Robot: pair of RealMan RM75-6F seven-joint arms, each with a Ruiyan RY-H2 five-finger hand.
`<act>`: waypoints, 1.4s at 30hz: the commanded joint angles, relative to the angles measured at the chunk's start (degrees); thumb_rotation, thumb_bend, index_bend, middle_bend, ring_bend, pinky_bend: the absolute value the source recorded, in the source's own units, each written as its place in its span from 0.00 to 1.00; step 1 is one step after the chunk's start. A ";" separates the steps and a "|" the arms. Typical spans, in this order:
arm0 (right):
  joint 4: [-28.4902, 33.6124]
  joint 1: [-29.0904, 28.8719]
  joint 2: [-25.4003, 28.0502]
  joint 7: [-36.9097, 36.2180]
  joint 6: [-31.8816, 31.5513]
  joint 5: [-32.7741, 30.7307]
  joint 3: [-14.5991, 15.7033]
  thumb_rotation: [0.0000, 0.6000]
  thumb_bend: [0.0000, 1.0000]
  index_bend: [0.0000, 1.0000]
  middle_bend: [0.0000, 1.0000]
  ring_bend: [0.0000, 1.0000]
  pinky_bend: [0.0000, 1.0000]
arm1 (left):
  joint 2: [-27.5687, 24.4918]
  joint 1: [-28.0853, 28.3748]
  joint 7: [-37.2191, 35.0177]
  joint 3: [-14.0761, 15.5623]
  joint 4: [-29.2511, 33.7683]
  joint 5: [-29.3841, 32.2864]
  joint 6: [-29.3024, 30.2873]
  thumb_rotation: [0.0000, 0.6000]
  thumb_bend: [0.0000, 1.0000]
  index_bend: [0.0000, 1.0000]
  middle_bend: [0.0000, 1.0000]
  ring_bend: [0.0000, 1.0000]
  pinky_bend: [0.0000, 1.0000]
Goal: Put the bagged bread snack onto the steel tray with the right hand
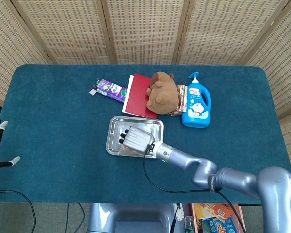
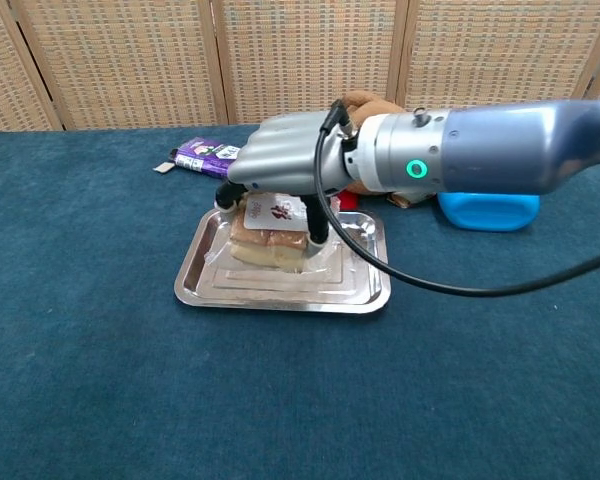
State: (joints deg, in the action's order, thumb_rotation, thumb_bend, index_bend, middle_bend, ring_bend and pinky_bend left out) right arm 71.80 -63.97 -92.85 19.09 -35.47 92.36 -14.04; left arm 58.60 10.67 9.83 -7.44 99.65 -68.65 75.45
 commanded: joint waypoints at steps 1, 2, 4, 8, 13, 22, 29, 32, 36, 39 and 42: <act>-6.60 -2.64 -5.36 5.27 1.88 -4.77 -2.17 1.00 0.21 0.59 0.58 0.41 0.58 | -0.10 0.07 -0.39 -0.03 -0.30 0.37 -0.32 1.00 0.00 0.00 0.00 0.00 0.00; -7.25 -2.64 -5.74 6.17 1.84 -5.69 -2.26 1.00 0.20 0.56 0.53 0.38 0.57 | -0.15 0.07 -0.59 -0.04 -0.44 0.60 -0.49 1.00 0.00 0.00 0.00 0.00 0.00; -7.49 -2.31 -6.01 8.29 1.93 -8.54 -2.68 1.00 0.08 0.39 0.31 0.18 0.42 | -0.25 0.16 -0.99 -0.16 -0.80 1.21 -0.92 1.00 0.00 0.00 0.00 0.00 0.00; -4.32 -1.26 -5.06 11.43 0.84 -14.42 -4.11 1.00 0.00 0.06 0.00 0.00 0.10 | -0.61 0.27 -1.96 -0.27 -0.86 1.51 -1.42 1.00 0.00 0.00 0.00 0.00 0.00; 3.96 0.52 0.07 16.02 -2.88 -17.52 -4.05 1.00 0.00 0.04 0.00 0.00 0.08 | -0.90 0.08 -2.43 -0.08 -0.59 0.92 -0.98 1.00 0.00 0.00 0.00 0.00 0.00; 20.15 10.38 16.08 16.02 -16.64 -14.02 -1.74 1.00 0.00 0.02 0.00 0.00 0.04 | -0.61 -0.01 -2.62 0.17 -0.82 -0.13 -0.20 1.00 0.00 0.00 0.00 0.00 0.00; 18.32 21.05 25.50 3.46 -29.24 -3.79 5.02 1.00 0.00 0.02 0.00 0.00 0.04 | -0.49 -0.36 -3.17 0.98 -0.43 -2.75 0.84 1.00 0.00 0.00 0.00 0.00 0.00; 14.23 26.62 26.64 -3.85 -35.42 -1.91 8.15 1.00 0.00 0.02 0.00 0.00 0.03 | -0.60 -0.53 -3.45 1.26 -0.14 -3.83 1.33 1.00 0.00 0.00 0.00 0.00 0.00; 8.41 34.37 25.73 -12.63 -43.80 -0.64 11.96 1.00 0.00 0.00 0.00 0.00 0.03 | -0.64 -0.90 -3.65 1.52 -0.01 -4.85 2.22 1.00 0.00 0.00 0.00 0.00 0.00; 6.52 39.32 24.62 -16.56 -47.94 -1.69 13.68 1.00 0.00 0.00 0.00 0.00 0.01 | -0.61 -1.10 -3.56 1.69 0.19 -5.53 2.82 1.00 0.00 0.00 0.00 0.00 0.00; 7.24 44.18 23.91 -19.71 -50.76 -3.84 15.05 1.00 0.00 0.00 0.00 0.00 0.00 | -0.37 -1.23 -3.13 2.16 0.31 -6.58 3.17 1.00 0.00 0.00 0.00 0.00 0.00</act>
State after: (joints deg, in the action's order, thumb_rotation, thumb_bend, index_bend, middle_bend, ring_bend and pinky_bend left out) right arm 79.82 -24.09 -68.20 2.29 -83.44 89.96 -1.25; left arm 58.11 9.50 6.46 -5.48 99.90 -74.91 78.47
